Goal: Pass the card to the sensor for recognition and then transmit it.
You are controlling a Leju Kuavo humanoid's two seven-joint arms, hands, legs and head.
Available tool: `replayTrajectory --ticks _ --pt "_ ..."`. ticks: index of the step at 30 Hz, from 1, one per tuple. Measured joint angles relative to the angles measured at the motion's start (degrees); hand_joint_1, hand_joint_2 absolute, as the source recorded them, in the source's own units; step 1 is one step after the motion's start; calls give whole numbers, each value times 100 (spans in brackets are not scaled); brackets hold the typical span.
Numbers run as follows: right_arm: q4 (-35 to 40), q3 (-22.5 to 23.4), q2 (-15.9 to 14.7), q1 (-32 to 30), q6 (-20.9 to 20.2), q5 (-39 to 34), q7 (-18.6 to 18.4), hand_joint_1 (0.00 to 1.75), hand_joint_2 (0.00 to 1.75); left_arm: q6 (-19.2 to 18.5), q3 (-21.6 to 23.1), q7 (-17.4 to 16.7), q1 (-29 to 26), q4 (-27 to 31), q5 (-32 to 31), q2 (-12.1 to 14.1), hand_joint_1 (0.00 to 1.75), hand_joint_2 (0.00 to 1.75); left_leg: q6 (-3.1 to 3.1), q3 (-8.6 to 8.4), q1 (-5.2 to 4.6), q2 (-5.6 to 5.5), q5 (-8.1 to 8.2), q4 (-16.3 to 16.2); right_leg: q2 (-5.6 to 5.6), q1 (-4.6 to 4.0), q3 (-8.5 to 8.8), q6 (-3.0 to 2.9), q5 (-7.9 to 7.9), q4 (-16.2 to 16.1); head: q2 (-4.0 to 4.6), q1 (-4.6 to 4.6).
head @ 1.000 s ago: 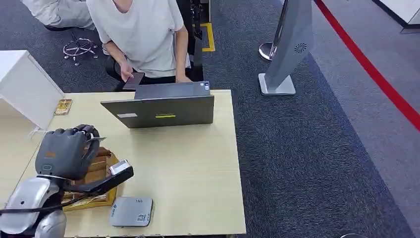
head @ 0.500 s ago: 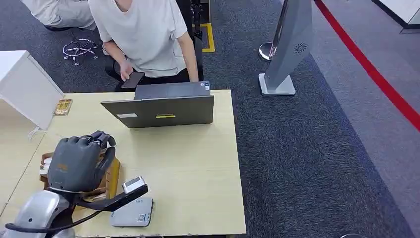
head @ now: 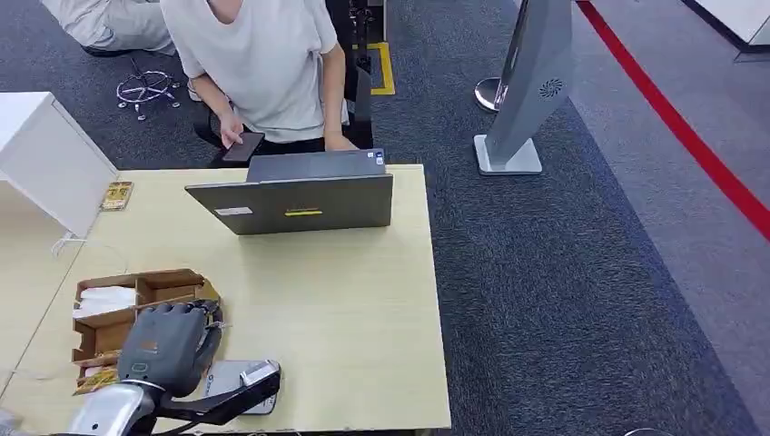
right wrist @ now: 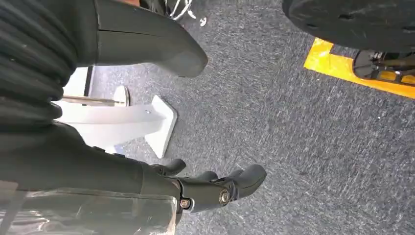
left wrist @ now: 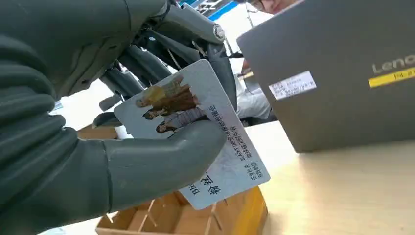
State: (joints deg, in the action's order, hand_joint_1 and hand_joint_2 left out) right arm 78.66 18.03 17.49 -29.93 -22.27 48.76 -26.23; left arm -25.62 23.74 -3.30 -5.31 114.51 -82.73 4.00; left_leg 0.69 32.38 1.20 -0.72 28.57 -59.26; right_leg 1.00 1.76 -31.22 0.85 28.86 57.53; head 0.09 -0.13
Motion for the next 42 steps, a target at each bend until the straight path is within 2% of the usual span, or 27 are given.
replayTrajectory --ticks 6,22,42 --pt "0 26 0 8 0 4 2 0 175 -42 0 -28 -34 -63 2 -2 175 175 0 0 0 0 0 0 0 0 0 0 0 0 0 0" --pt "-2 83 0 64 -140 302 33 0 175 -265 24 -382 -362 -439 78 -13 175 175 0 0 0 0 0 0 0 0 -1 0 0 0 0 2" --pt "-11 83 0 96 -173 302 33 0 175 -260 201 -437 -454 -874 70 -87 175 175 0 0 0 0 0 0 0 0 0 0 0 0 0 2"
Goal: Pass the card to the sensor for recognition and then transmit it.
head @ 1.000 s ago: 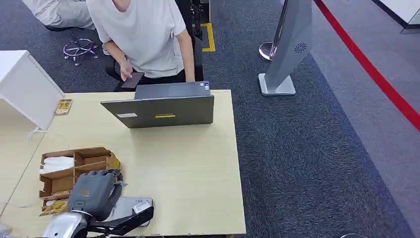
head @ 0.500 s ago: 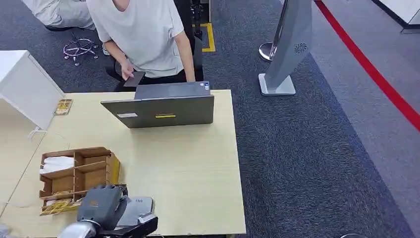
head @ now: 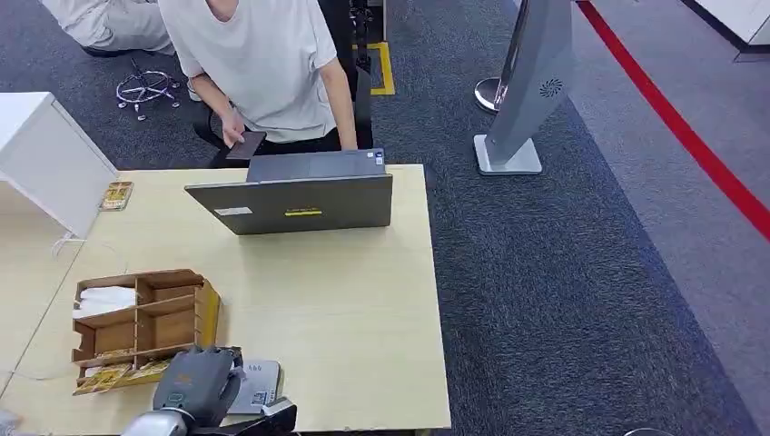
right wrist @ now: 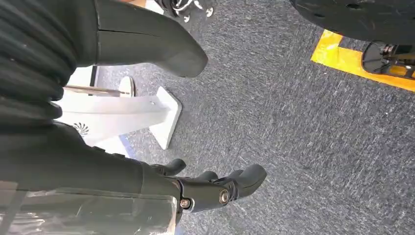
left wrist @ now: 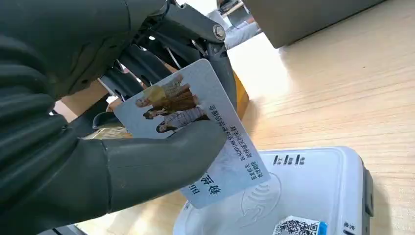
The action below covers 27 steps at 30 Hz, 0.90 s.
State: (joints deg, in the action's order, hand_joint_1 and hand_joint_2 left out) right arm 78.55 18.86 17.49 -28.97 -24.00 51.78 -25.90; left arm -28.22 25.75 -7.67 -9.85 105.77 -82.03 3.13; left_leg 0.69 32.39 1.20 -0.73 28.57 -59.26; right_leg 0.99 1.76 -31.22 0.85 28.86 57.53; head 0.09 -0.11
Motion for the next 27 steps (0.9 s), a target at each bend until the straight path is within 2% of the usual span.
replayTrajectory --ticks 4,8,16,20,24,27 --pt "0 0 0 0 0 0 0 0 175 -20 2 54 3 -9 50 13 175 175 0 0 0 0 0 0 0 0 0 0 0 0 0 0" --pt "0 -9 0 -2 35 -20 -26 0 175 11 2 295 22 -74 225 221 175 175 0 -2 0 0 0 0 0 0 -1 0 0 0 0 -2" --pt "6 -48 0 -13 44 -157 -109 0 175 24 7 323 71 -151 230 358 175 175 0 -2 0 0 0 1 0 0 2 0 0 0 0 0" --pt "13 -79 0 -9 66 -238 -120 0 175 -31 57 216 129 -179 122 374 175 175 0 -4 0 0 0 0 -2 0 3 0 0 0 0 0" --pt "-2 -72 0 9 37 -179 -55 0 175 -343 227 -66 154 -179 2 260 175 175 -1 -5 -1 -2 -1 0 -5 1 8 1 -1 0 0 0" --pt "-39 -52 0 58 57 -129 22 0 175 -284 330 -72 204 -179 28 249 175 175 -1 -8 -1 -2 -1 0 -6 1 9 1 -1 0 0 -2"
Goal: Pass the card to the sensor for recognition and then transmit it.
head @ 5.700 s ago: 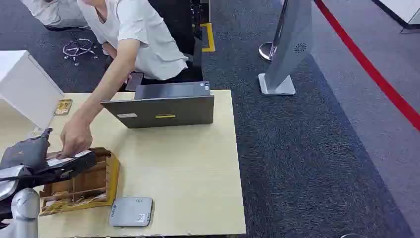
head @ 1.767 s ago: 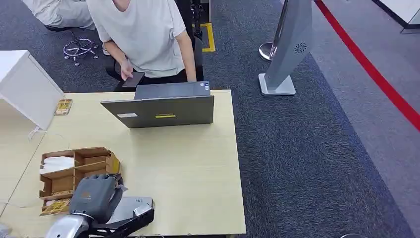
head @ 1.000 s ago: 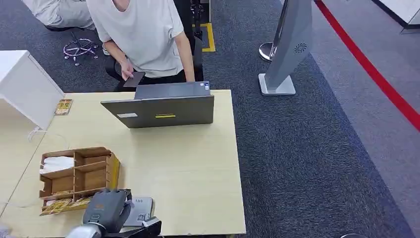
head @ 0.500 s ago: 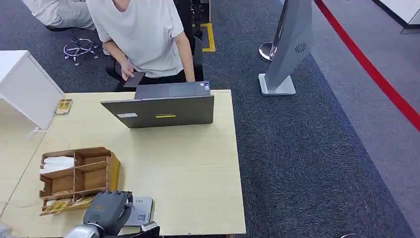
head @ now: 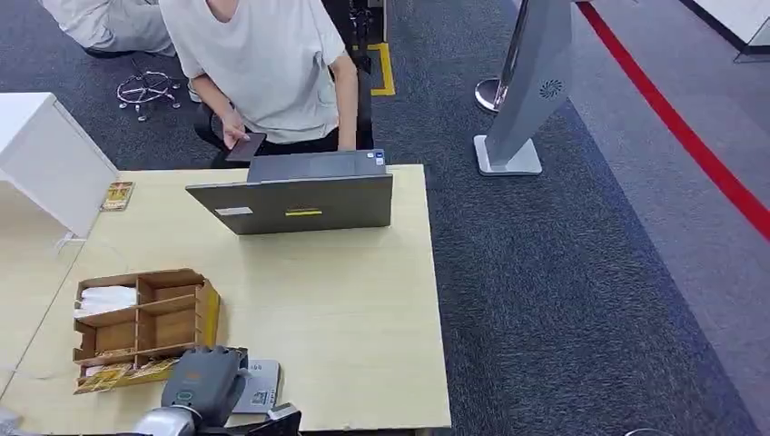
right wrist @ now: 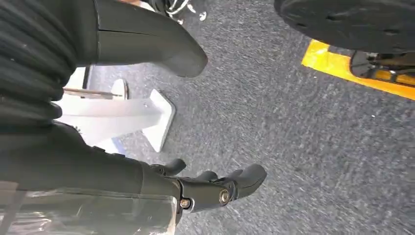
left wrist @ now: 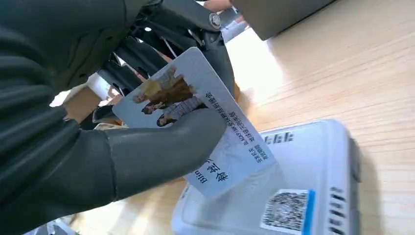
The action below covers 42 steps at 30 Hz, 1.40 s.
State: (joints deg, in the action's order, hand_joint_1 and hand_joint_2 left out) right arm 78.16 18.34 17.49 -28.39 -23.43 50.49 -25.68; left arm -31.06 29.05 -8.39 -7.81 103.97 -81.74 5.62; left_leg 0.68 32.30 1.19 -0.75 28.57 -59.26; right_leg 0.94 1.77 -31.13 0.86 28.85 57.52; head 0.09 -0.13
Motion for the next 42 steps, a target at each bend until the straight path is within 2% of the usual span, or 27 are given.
replayTrajectory --ticks 10,12,17,19,21,25,29,32,37,42 --pt "-20 0 0 -2 15 -37 -4 0 175 70 48 15 27 2 24 -4 175 175 1 1 1 1 -1 0 1 -1 -3 0 0 0 0 2" --pt "-13 -7 0 -26 94 -210 -72 0 175 403 55 136 37 33 -77 -7 175 175 1 3 1 1 -1 -1 1 -1 -15 0 0 0 0 0" --pt "188 -357 0 -354 319 -630 -343 0 175 1852 35 678 489 529 -459 -35 175 175 5 10 1 -11 -5 0 -11 -1 -7 0 -1 0 0 2" --pt "251 -500 0 -462 308 -621 -335 0 175 2111 -2 730 743 807 -597 -111 175 175 4 11 1 -11 -7 0 -11 -1 -6 0 -2 1 0 2" --pt "269 -557 0 -500 286 -577 -295 0 175 2172 -31 730 966 993 -610 -176 175 175 4 8 1 -10 -7 0 -8 -1 -7 -1 -3 1 0 0" --pt "271 -608 0 -538 164 -404 -142 0 175 2151 -173 435 1560 1189 -619 -135 175 175 0 14 2 -16 -15 0 -15 -2 -9 0 -4 1 0 2" --pt "243 -614 0 -536 87 -277 -6 0 175 2299 -392 319 2175 1147 -619 99 175 175 4 10 2 -12 -20 1 -10 -3 -10 -4 -8 3 0 0" --pt "192 -614 0 -523 85 -264 26 0 175 2485 -435 207 2608 953 -619 420 175 175 7 11 5 -14 -23 1 -11 -5 -9 -4 -9 4 0 0" --pt "100 -610 0 -492 90 -212 61 0 175 2413 -505 -42 2984 679 -619 682 175 175 7 13 5 -13 -23 0 -10 -5 -10 -4 -9 4 0 2" --pt "37 -608 0 -469 76 -218 4 0 175 2400 -616 -24 3097 433 -619 706 175 175 7 13 4 -13 -23 0 -9 -4 -11 -4 -9 4 0 2"
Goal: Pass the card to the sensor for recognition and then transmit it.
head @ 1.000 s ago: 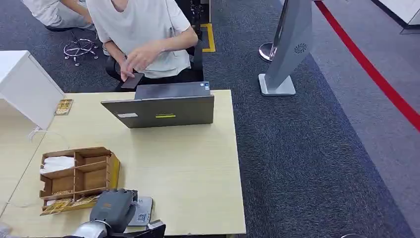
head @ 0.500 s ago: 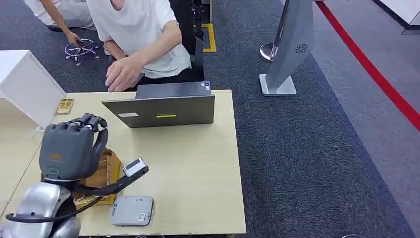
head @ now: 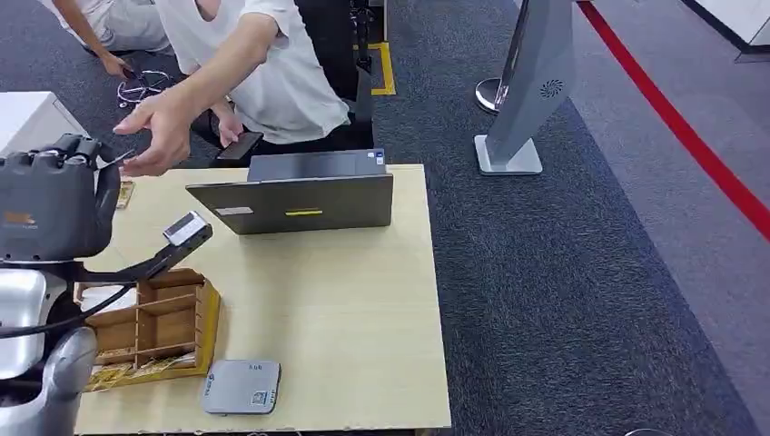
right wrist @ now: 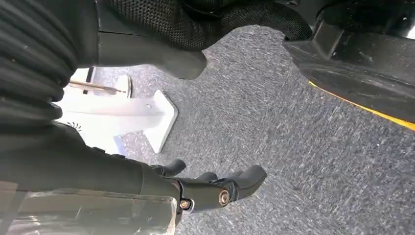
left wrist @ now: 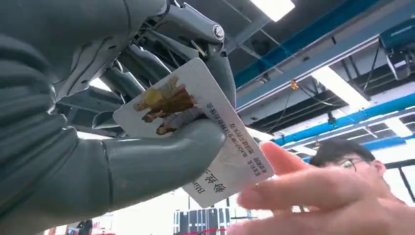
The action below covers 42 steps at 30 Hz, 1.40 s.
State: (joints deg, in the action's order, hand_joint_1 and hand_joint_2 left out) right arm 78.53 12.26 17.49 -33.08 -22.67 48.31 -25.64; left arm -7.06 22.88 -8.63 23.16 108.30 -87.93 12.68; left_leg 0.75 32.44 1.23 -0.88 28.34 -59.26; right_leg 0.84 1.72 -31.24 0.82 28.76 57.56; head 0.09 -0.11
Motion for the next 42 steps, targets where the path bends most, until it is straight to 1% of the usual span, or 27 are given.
replayTrajectory --ticks 1,2,5,8,15,18,22,26,28,30,31,32,35,37,38,40,42 --pt "-9 0 0 2 -15 31 -13 0 175 2 0 4 1 -11 0 -2 175 175 0 0 0 0 0 0 0 0 0 0 0 0 0 0" --pt "-20 0 0 3 -28 50 -37 0 175 2 0 13 4 -24 0 -2 0 175 0 0 0 0 0 0 0 0 -1 0 0 0 0 0" --pt "-37 0 0 6 -59 52 -33 0 175 -33 4 33 5 -28 0 -11 0 175 0 0 0 0 0 0 0 0 -3 0 0 0 0 0" --pt "-35 0 0 5 -70 52 -9 0 175 -74 2 214 -8 -26 0 -105 0 175 0 1 0 -1 0 0 -1 0 -1 0 0 0 0 0" --pt "-35 0 0 4 -70 52 -9 0 175 -109 4 225 -12 -26 0 -221 0 175 0 1 0 -1 0 0 0 -1 -1 0 0 0 0 0" --pt "-35 0 0 3 -72 52 -13 0 175 -120 4 345 -30 -20 0 -284 0 175 0 2 0 0 0 0 0 0 -1 0 0 0 0 0" --pt "-26 0 0 -2 -70 48 -52 0 175 -179 20 354 -130 180 0 -394 0 175 0 2 0 0 1 0 1 0 -2 0 0 0 0 -2" --pt "-11 -4 0 -5 -20 26 -96 0 175 -347 85 450 -345 605 0 -579 0 175 -2 4 0 1 2 0 1 0 -2 1 1 -1 0 0" --pt "0 -24 0 -16 64 -31 -157 0 175 -444 92 540 -561 868 2 -678 0 175 -3 5 -1 2 3 0 3 0 -2 1 1 -1 0 -2" --pt "44 -59 0 -44 192 -185 -316 0 175 -796 92 597 -895 1184 46 -745 0 175 -3 5 -1 6 7 1 7 0 -4 1 1 -1 0 0" --pt "57 -63 0 -49 262 -264 -414 0 175 -1019 92 597 -1097 1313 76 -750 0 175 -2 5 -1 8 9 1 9 0 -3 1 2 -1 0 0" --pt "74 -63 0 -54 317 -333 -494 0 175 -1144 92 597 -1346 1417 120 -730 0 175 -2 4 -1 11 11 3 12 0 -3 1 2 -1 0 -2" --pt "127 -63 0 -69 422 -472 -675 0 175 -1031 63 592 -2305 1644 206 -579 0 175 0 4 0 22 14 4 25 -1 -15 -1 5 -1 0 -2" --pt "149 -63 0 -69 435 -492 -719 0 175 -920 33 590 -2710 1726 208 -488 0 175 0 7 1 15 14 4 16 -1 -17 0 10 -1 0 -2" --pt "159 -63 0 -68 446 -494 -730 0 175 -929 28 584 -2852 1766 223 -448 0 175 0 8 1 9 14 5 9 -1 -18 0 11 -1 0 -2" --pt "181 -63 0 -63 502 -527 -767 0 175 -1016 11 466 -3136 1833 317 -393 0 175 0 10 1 9 14 8 9 -1 -8 0 11 -1 0 0" --pt "212 -63 0 -69 533 -581 -795 0 175 -1029 -61 257 -3556 1897 450 -320 0 175 6 5 1 21 19 9 20 -1 -8 0 11 -1 0 0"
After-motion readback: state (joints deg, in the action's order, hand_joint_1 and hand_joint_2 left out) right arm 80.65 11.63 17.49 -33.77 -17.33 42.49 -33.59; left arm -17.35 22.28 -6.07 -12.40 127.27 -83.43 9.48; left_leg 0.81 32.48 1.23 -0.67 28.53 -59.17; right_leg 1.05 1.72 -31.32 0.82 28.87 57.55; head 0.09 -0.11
